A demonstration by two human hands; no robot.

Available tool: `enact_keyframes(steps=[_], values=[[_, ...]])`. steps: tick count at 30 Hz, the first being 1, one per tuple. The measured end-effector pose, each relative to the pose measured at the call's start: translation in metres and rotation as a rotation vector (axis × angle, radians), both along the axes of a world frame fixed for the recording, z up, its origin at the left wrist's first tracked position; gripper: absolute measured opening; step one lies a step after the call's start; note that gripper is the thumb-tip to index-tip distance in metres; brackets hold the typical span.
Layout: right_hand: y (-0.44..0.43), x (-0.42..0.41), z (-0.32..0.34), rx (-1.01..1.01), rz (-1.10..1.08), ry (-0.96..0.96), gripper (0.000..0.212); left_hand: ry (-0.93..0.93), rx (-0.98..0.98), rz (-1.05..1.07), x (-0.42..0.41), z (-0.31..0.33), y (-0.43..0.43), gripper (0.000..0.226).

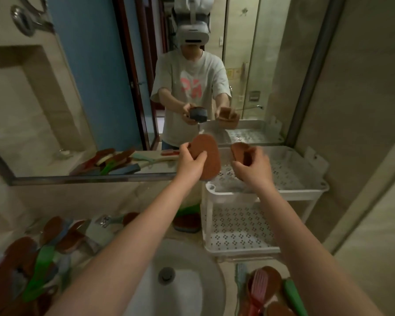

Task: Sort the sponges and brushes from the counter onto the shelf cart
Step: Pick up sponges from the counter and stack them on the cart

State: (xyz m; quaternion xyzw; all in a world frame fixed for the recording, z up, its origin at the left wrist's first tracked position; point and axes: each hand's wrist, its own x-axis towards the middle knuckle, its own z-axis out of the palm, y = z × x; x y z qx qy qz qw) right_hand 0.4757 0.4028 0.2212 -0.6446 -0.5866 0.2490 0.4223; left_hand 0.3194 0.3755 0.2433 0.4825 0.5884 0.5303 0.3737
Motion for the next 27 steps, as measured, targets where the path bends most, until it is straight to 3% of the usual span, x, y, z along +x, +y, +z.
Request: enact_keyframes(steps=[9,12,14,18,22,25,27], values=[[0.023,0.023,-0.01,-0.159,-0.038,-0.592,0.051,0.333,-0.113,-0.018,0.029,-0.006,0.039,0.048],[0.015,0.036,-0.011,-0.024,-0.024,-0.581,0.043,0.422,-0.167,-0.025,0.042,-0.008,0.047,0.055],[0.008,0.043,-0.014,0.067,0.106,-0.573,0.037,0.424,-0.192,-0.024,0.05,-0.01,0.05,0.053],[0.002,0.048,-0.022,0.072,0.265,-0.625,0.037,0.434,-0.255,-0.005,0.062,-0.015,0.053,0.057],[0.002,0.048,-0.023,0.059,0.24,-0.661,0.04,0.652,-0.199,-0.104,0.058,-0.017,0.043,0.061],[0.001,0.048,-0.023,0.053,0.242,-0.681,0.042,0.853,-0.126,-0.213,0.053,-0.021,0.034,0.05],[0.002,0.049,-0.022,0.044,0.247,-0.692,0.044,0.891,-0.131,-0.255,0.052,-0.023,0.033,0.047]])
